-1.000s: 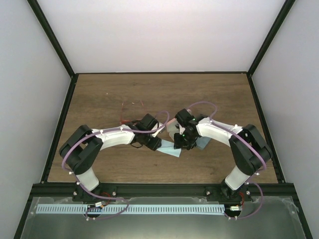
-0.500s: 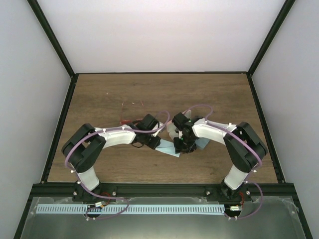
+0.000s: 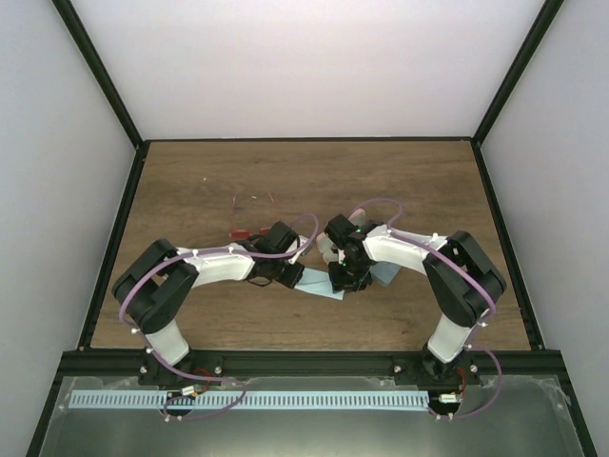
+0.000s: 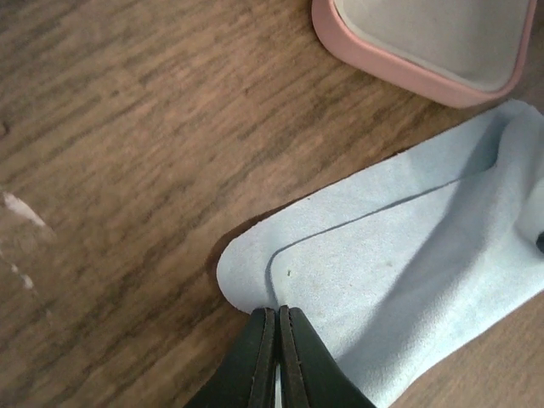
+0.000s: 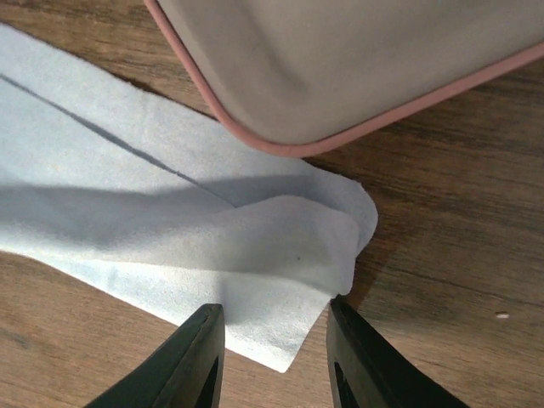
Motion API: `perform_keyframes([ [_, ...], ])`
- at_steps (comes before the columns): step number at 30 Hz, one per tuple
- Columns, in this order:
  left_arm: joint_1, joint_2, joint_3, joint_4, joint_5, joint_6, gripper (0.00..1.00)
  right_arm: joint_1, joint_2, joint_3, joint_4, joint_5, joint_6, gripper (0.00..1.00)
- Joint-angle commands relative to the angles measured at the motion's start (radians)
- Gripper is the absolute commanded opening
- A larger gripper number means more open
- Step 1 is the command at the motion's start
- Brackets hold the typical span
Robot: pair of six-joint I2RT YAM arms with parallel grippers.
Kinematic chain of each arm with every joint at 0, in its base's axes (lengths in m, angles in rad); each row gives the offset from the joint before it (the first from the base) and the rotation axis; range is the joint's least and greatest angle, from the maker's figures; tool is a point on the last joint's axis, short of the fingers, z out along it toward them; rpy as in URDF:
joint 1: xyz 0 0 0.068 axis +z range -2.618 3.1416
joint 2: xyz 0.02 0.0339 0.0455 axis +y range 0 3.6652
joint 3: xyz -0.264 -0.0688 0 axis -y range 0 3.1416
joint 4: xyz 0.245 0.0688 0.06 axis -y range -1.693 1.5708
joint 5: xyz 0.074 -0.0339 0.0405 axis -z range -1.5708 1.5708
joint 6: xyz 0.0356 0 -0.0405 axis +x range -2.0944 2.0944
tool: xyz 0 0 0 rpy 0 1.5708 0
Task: Organize the sunglasses
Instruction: Fold the glasses cleaning cloth at the center of the board.
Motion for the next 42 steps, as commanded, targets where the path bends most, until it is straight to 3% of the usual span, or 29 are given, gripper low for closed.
perform_keyframes([
  [1,-0.004,-0.019,-0.053,-0.084,0.035,-0.046,0.04,0.008,-0.021,0.018,0.009,0.035,0.018,0.37],
  [13,-0.003,-0.103,-0.046,-0.12,0.057,-0.145,0.04,-0.02,-0.093,0.007,0.03,0.003,0.058,0.44],
  [18,-0.004,-0.104,-0.057,-0.113,0.054,-0.161,0.04,-0.013,-0.064,-0.005,0.05,0.0,0.042,0.4],
  [29,-0.005,-0.091,-0.066,-0.105,0.052,-0.165,0.04,0.011,0.026,0.014,0.05,0.014,0.04,0.44],
  [42,-0.004,-0.082,-0.06,-0.098,0.056,-0.162,0.04,0.031,0.057,0.04,0.06,-0.005,0.03,0.39],
])
